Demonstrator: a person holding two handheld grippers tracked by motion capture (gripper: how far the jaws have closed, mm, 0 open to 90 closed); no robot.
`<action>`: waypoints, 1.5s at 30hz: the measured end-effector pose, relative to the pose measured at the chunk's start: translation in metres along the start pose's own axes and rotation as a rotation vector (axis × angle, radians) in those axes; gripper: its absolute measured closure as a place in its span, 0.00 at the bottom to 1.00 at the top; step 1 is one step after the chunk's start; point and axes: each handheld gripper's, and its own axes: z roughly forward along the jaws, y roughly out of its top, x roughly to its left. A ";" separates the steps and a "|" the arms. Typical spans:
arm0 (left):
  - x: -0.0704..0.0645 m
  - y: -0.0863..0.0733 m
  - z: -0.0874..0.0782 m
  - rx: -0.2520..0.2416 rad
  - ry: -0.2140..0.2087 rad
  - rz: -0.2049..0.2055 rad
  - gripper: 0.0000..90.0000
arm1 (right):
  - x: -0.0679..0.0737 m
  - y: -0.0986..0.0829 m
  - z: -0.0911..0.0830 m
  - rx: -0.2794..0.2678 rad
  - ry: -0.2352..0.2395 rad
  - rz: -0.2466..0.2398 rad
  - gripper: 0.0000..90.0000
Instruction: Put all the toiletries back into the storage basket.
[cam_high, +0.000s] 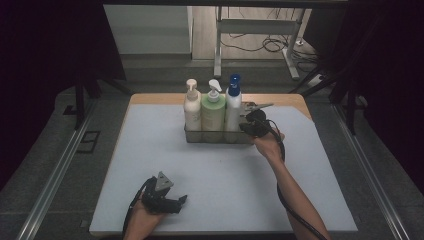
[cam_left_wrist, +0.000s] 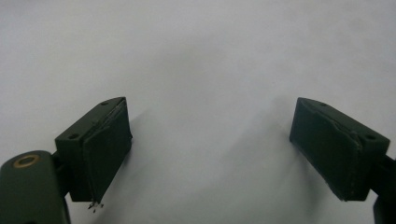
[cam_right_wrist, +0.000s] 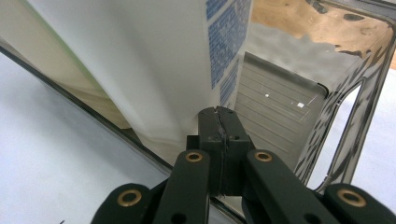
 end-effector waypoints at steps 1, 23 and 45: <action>0.000 0.000 0.000 0.000 0.000 0.000 0.14 | 0.000 0.000 0.000 0.000 0.001 -0.001 0.99; 0.000 0.000 0.000 0.000 -0.001 -0.001 0.14 | -0.004 -0.005 -0.004 -0.020 -0.026 0.008 0.74; 0.000 0.000 0.000 -0.001 -0.001 -0.001 0.14 | -0.007 -0.008 -0.030 -0.053 0.022 -0.015 0.49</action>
